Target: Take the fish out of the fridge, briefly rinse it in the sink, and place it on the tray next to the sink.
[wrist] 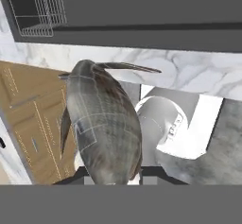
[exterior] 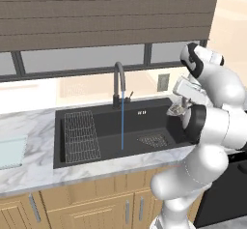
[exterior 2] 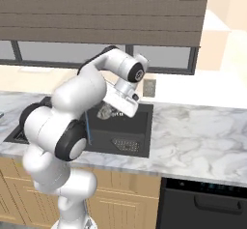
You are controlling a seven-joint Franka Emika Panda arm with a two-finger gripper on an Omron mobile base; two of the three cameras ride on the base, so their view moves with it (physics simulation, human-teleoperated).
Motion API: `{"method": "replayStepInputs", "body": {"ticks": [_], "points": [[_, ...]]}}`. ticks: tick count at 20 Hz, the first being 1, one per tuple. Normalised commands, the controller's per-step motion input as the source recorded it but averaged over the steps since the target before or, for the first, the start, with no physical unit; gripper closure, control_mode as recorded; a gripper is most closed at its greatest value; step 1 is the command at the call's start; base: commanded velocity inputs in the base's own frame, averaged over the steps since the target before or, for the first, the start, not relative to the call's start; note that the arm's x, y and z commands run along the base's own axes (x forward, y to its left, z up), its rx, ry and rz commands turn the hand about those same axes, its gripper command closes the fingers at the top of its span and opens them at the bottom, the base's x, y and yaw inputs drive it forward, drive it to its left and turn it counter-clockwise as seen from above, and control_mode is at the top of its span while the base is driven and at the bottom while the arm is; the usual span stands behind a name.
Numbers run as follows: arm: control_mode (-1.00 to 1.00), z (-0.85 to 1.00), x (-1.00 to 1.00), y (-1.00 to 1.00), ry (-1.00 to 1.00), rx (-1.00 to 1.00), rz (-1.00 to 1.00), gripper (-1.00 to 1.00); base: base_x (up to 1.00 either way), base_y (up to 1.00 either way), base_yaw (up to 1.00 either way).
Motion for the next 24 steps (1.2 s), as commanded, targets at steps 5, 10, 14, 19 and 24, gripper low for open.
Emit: {"method": "replayStepInputs", "body": {"ticks": [5,10,14,19,24], "points": [[-1.00,-0.05,0.14,0.07,0.03,0.05,0.00,1.00,0.00,0.00,0.00],[-1.00,-0.06,0.30,0.14,0.00,0.00,0.06,1.00,0.00,0.00,0.00],[-1.00,-0.07,0.49,0.32,0.02,0.01,0.15,1.00,0.00,0.00,0.00],[-1.00,-0.14,0.43,0.44,0.01,0.02,0.12,1.00,0.00,0.00,0.00],[-1.00,-0.28,0.20,0.55,0.00,0.09,0.13,1.00,0.00,0.00,0.00]]}}
